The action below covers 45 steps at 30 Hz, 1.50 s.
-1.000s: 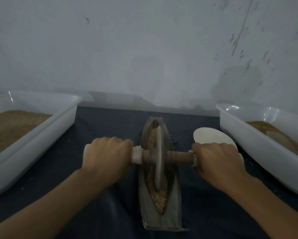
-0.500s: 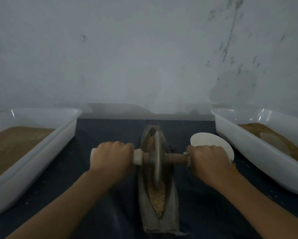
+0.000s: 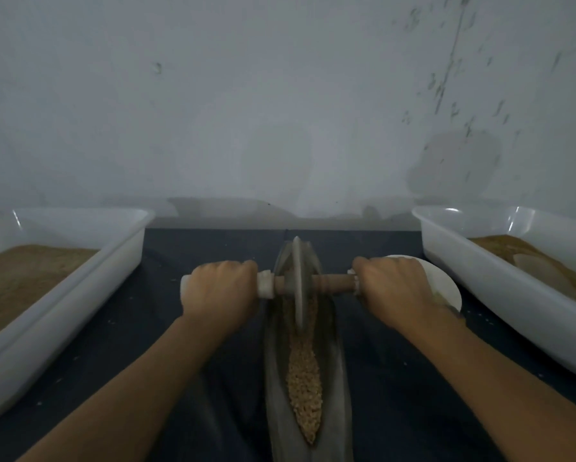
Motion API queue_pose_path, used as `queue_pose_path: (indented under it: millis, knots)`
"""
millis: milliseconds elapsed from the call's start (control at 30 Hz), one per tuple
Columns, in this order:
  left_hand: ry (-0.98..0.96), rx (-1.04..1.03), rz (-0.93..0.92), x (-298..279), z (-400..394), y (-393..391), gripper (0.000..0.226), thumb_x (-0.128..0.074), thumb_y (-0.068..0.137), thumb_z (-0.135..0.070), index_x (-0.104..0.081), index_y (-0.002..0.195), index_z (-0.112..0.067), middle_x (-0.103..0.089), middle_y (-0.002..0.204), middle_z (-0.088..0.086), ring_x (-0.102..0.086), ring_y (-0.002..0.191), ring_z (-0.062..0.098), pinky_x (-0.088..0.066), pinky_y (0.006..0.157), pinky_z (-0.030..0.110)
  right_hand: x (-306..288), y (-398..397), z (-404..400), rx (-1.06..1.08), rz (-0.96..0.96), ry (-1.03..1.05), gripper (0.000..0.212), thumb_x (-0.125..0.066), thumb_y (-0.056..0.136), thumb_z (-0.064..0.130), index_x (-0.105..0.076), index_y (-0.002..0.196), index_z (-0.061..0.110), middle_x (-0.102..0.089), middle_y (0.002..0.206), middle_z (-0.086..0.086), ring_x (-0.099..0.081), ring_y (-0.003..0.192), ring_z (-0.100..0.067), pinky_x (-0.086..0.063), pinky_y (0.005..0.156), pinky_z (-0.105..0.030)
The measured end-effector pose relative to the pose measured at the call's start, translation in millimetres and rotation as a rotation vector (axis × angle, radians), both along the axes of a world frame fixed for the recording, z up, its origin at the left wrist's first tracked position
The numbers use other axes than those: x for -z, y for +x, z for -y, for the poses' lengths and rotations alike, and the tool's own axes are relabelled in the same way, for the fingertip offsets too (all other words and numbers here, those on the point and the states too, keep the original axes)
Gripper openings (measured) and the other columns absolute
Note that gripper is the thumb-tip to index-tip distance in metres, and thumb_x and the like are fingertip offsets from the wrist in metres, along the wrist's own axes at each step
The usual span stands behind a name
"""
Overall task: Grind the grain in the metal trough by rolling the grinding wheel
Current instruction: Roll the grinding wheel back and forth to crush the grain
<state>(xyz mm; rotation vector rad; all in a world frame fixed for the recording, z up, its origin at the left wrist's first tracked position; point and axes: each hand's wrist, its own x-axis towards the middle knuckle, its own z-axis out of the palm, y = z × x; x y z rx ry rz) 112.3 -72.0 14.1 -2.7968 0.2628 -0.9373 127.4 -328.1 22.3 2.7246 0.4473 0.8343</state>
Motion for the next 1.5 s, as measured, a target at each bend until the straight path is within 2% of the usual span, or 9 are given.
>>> queue_pose_path:
  millis: [167, 367, 600, 733, 800, 900, 1100, 1267, 1500]
  knots:
    - [-0.022, 0.002, -0.018, -2, -1, -11, 0.027, -0.058, 0.081, -0.038, -0.035, 0.07, -0.029, -0.049, 0.065, -0.009, -0.036, 0.054, 0.011, -0.023, 0.05, 0.028, -1, -22, 3, -0.018, 0.003, 0.02, 0.017, -0.066, 0.081, 0.033, -0.053, 0.078, 0.021, -0.057, 0.063, 0.002, -0.047, 0.049, -0.021, -0.019, 0.046, -0.027]
    - [-0.071, 0.181, -0.065, 7, -15, -70, 0.048, -0.085, 0.041, -0.028, -0.039, 0.056, -0.028, -0.041, 0.045, -0.01, -0.038, 0.034, 0.012, -0.029, 0.039, 0.02, -7, -84, 9, -0.121, -0.008, -0.015, 0.045, -0.091, 0.035, 0.029, -0.054, 0.059, 0.021, -0.047, 0.044, 0.004, -0.042, 0.032, -0.014, -0.02, 0.042, -0.021]
    - [-0.014, 0.063, -0.05, 5, -6, -17, 0.041, -0.084, 0.052, -0.029, -0.043, 0.058, -0.025, -0.051, 0.05, -0.007, -0.045, 0.039, 0.014, -0.018, 0.044, 0.021, -6, -24, -2, -0.024, -0.007, -0.044, 0.018, -0.067, 0.078, 0.034, -0.053, 0.083, 0.024, -0.062, 0.072, 0.002, -0.059, 0.058, -0.02, -0.02, 0.046, -0.027]
    - [0.024, -0.023, 0.005, -1, 1, 7, 0.034, -0.065, 0.076, -0.04, -0.034, 0.069, -0.029, -0.058, 0.068, -0.009, -0.037, 0.053, 0.011, -0.019, 0.048, 0.028, -3, 3, -3, 0.012, -0.036, 0.028, 0.013, -0.049, 0.091, 0.037, -0.049, 0.089, 0.024, -0.063, 0.083, 0.002, -0.06, 0.07, -0.021, -0.035, 0.053, -0.03]
    - [-0.002, -0.034, -0.011, -1, 1, 2, 0.031, -0.059, 0.082, -0.038, -0.031, 0.071, -0.029, -0.053, 0.07, -0.009, -0.035, 0.057, 0.01, -0.022, 0.051, 0.028, -2, -5, -1, -0.004, -0.051, 0.019, 0.016, -0.056, 0.088, 0.037, -0.047, 0.085, 0.024, -0.06, 0.074, 0.004, -0.056, 0.061, -0.018, -0.038, 0.05, -0.029]
    - [-0.017, 0.025, -0.047, 0, -3, -26, 0.034, -0.063, 0.077, -0.036, -0.031, 0.069, -0.03, -0.041, 0.063, -0.01, -0.038, 0.054, 0.01, -0.026, 0.051, 0.027, 0, -39, 4, -0.07, -0.029, 0.038, 0.037, -0.086, 0.058, 0.029, -0.05, 0.065, 0.024, -0.049, 0.048, 0.005, -0.043, 0.036, -0.013, -0.019, 0.04, -0.021]
    - [-0.024, 0.128, -0.092, 2, -10, -60, 0.06, -0.087, 0.036, -0.028, -0.032, 0.058, -0.03, -0.036, 0.045, -0.013, -0.025, 0.037, 0.006, -0.012, 0.045, 0.017, -4, -74, 9, -0.074, -0.068, 0.008, 0.042, -0.09, 0.044, 0.033, -0.052, 0.06, 0.025, -0.049, 0.044, 0.004, -0.042, 0.032, -0.01, -0.014, 0.039, -0.018]
    - [-0.013, 0.033, -0.102, 8, -6, -22, 0.042, -0.075, 0.066, -0.037, -0.034, 0.061, -0.03, -0.043, 0.055, -0.011, -0.041, 0.045, 0.011, -0.023, 0.047, 0.024, -6, -29, -2, -0.01, -0.059, -0.059, 0.016, -0.062, 0.081, 0.033, -0.049, 0.086, 0.025, -0.061, 0.077, 0.004, -0.059, 0.063, -0.019, -0.023, 0.049, -0.028]
    - [-0.043, -0.027, -0.098, 1, -6, -15, 0.023, -0.053, 0.083, -0.044, -0.039, 0.073, -0.029, -0.05, 0.068, -0.01, -0.05, 0.06, 0.013, -0.03, 0.053, 0.027, -8, -21, -2, 0.016, -0.07, -0.048, 0.021, -0.058, 0.085, 0.037, -0.039, 0.082, 0.029, -0.056, 0.071, 0.004, -0.042, 0.053, -0.019, -0.009, 0.044, -0.029]
